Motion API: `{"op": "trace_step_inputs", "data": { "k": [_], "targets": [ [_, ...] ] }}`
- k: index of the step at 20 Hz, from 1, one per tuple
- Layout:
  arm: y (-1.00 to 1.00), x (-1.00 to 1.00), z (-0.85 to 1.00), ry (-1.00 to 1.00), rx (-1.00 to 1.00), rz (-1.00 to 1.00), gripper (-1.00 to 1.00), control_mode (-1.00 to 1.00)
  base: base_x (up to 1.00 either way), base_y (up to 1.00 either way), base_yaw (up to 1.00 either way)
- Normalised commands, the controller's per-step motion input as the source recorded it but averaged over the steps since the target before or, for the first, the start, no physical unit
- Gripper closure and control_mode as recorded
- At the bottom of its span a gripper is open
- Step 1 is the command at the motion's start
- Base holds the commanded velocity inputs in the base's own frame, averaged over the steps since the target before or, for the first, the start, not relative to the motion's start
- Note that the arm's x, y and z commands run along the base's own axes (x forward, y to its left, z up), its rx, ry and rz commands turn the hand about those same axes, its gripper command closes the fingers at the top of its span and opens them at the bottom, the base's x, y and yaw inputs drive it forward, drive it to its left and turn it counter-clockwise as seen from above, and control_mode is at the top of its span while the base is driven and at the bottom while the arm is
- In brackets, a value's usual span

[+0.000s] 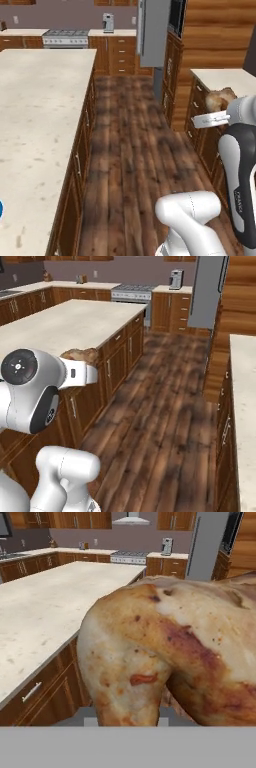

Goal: Transport the chicken drumstick and eggplant to the fridge. Place the chicken drumstick on the rack containing meat and place the eggplant on the rack containing the vegetable, ensuring meats and vegetables are on different racks.

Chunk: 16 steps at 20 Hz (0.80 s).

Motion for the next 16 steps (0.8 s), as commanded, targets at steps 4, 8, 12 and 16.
{"op": "trace_step_inputs", "data": {
  "k": [4,8,12,16],
  "targets": [
    [0.00,0.00,0.00,0.00,0.00,0.00,1.00,1.00,1.00,0.00,0.00],
    [0.00,0.00,0.00,0.00,0.00,0.00,1.00,1.00,1.00,0.00,0.00],
    [0.00,0.00,0.00,0.00,0.00,0.00,1.00,1.00,1.00,0.00,0.00],
    [0.00,0.00,0.00,0.00,0.00,0.00,1.00,1.00,1.00,-0.07,0.00]
  ]
}}
